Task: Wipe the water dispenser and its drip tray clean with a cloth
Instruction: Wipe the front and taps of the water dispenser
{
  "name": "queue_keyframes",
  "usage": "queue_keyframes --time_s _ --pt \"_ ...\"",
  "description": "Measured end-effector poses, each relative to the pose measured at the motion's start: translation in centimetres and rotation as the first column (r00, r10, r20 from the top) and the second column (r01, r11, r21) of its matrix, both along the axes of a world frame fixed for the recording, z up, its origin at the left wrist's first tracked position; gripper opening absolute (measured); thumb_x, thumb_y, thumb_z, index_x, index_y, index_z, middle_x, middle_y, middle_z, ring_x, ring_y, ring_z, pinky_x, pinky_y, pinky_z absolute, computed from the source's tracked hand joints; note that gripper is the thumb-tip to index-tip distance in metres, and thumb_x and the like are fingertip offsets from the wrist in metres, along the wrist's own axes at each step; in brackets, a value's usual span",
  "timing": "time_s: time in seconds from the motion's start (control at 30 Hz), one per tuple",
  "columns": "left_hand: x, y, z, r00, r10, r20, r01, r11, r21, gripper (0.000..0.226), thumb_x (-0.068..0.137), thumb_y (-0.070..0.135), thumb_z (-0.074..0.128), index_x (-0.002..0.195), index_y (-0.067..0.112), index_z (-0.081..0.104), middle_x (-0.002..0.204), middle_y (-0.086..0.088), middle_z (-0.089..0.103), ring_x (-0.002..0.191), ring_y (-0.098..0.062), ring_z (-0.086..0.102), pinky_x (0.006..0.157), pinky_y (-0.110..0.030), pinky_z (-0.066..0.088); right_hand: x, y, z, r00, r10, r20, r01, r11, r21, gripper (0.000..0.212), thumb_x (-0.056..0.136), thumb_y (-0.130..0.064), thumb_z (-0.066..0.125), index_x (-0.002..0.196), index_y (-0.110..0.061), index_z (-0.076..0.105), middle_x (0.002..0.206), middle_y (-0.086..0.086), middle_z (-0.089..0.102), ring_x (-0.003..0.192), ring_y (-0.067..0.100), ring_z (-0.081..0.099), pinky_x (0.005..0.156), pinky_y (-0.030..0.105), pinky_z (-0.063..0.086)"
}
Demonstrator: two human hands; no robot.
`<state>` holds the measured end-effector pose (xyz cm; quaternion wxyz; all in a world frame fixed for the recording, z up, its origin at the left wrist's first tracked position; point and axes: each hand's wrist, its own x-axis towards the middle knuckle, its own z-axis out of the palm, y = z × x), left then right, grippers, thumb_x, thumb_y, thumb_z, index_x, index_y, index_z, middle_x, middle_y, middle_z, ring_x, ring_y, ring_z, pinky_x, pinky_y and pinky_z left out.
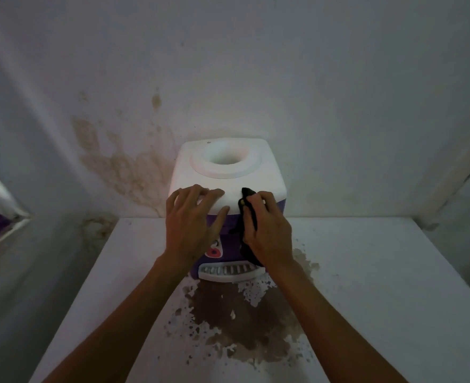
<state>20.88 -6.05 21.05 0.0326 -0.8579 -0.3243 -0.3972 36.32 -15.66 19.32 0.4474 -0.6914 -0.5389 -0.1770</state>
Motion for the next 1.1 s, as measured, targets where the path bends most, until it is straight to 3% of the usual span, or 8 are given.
queue_keyframes --time_s 0.13,0.3,0.43,0.53,0.73,0.83,0.97,1.1 --pt "0.3 0.9 -1.5 0.998 -0.011 0.066 0.002 0.992 0.129 0.035 0.094 0.045 0.064 0.121 0.023 0.069 0.114 -0.001 0.064 0.110 -0.025 0.058 0.101 -0.049 0.042 2.2 0.5 -1.8 0.994 0.019 0.108 -0.030 0.994 0.101 0.018 0.102 -0.025 0.056 0.113 -0.012 0.064 0.116 -0.001 0.060 0.083 0.015 0.059 0.056 0.024 0.051" --pt "1.4 1.5 -3.0 0.987 -0.007 0.158 -0.033 0.969 0.247 0.034 0.093 0.042 0.064 0.117 0.019 0.070 0.110 -0.005 0.063 0.109 -0.029 0.058 0.100 -0.048 0.041 4.4 1.2 -3.3 0.987 -0.157 -0.031 0.160 0.953 0.256 0.012 0.100 -0.019 0.058 0.108 -0.011 0.062 0.111 -0.002 0.058 0.076 0.009 0.054 0.051 0.022 0.046" --pt "1.9 1.6 -3.8 0.977 -0.015 0.211 -0.047 0.958 0.283 0.033 0.093 0.041 0.061 0.117 0.020 0.067 0.109 -0.004 0.060 0.108 -0.027 0.057 0.101 -0.047 0.041 3.5 2.1 -4.1 0.983 -0.172 -0.059 0.182 0.923 0.339 0.011 0.099 -0.021 0.058 0.105 -0.012 0.059 0.108 -0.001 0.057 0.073 0.007 0.050 0.053 0.015 0.038" --pt "1.6 1.3 -4.3 0.978 -0.003 0.209 -0.063 0.949 0.308 0.031 0.096 0.043 0.057 0.119 0.024 0.065 0.110 -0.002 0.058 0.108 -0.026 0.056 0.101 -0.047 0.040 1.5 2.0 -5.0 0.987 -0.144 0.067 0.112 0.928 0.356 0.018 0.101 -0.027 0.056 0.108 -0.011 0.061 0.108 0.000 0.058 0.072 0.009 0.054 0.052 0.013 0.037" --pt "0.4 0.2 -3.7 0.996 0.036 0.086 -0.054 0.973 0.226 0.039 0.097 0.045 0.052 0.132 0.030 0.058 0.122 -0.001 0.057 0.119 -0.027 0.056 0.116 -0.056 0.030 -0.8 0.9 -7.4 0.899 -0.089 0.429 -0.013 0.973 0.229 0.024 0.107 -0.035 0.046 0.110 -0.016 0.059 0.115 -0.004 0.058 0.075 0.015 0.060 0.046 0.030 0.049" --pt "-0.5 -0.4 -2.8 0.999 0.035 -0.018 -0.032 0.987 0.157 0.042 0.098 0.044 0.052 0.138 0.032 0.053 0.126 0.001 0.054 0.124 -0.028 0.055 0.119 -0.059 0.023 0.3 -0.2 -7.4 0.940 -0.162 0.300 0.094 0.969 0.228 0.018 0.106 -0.034 0.046 0.109 -0.018 0.054 0.111 -0.004 0.057 0.074 0.017 0.059 0.047 0.028 0.043" --pt "-0.4 -0.9 -1.8 0.996 0.046 -0.076 -0.039 0.995 0.091 0.046 0.096 0.049 0.054 0.139 0.032 0.052 0.126 0.000 0.053 0.121 -0.028 0.056 0.115 -0.058 0.030 3.4 -0.9 -6.4 0.959 -0.264 -0.106 0.277 0.950 0.141 0.012 0.104 -0.030 0.045 0.104 -0.019 0.048 0.099 -0.003 0.052 0.076 0.023 0.058 0.059 0.031 0.037" --pt "-0.1 -0.8 -2.5 0.999 0.041 -0.032 -0.036 0.988 0.153 0.043 0.094 0.046 0.055 0.133 0.028 0.056 0.120 -0.001 0.056 0.110 -0.028 0.059 0.103 -0.053 0.042 3.5 -0.8 -5.0 0.973 -0.198 -0.114 0.216 0.961 0.173 0.013 0.103 -0.034 0.048 0.103 -0.021 0.049 0.098 -0.003 0.058 0.080 0.020 0.059 0.064 0.034 0.045"
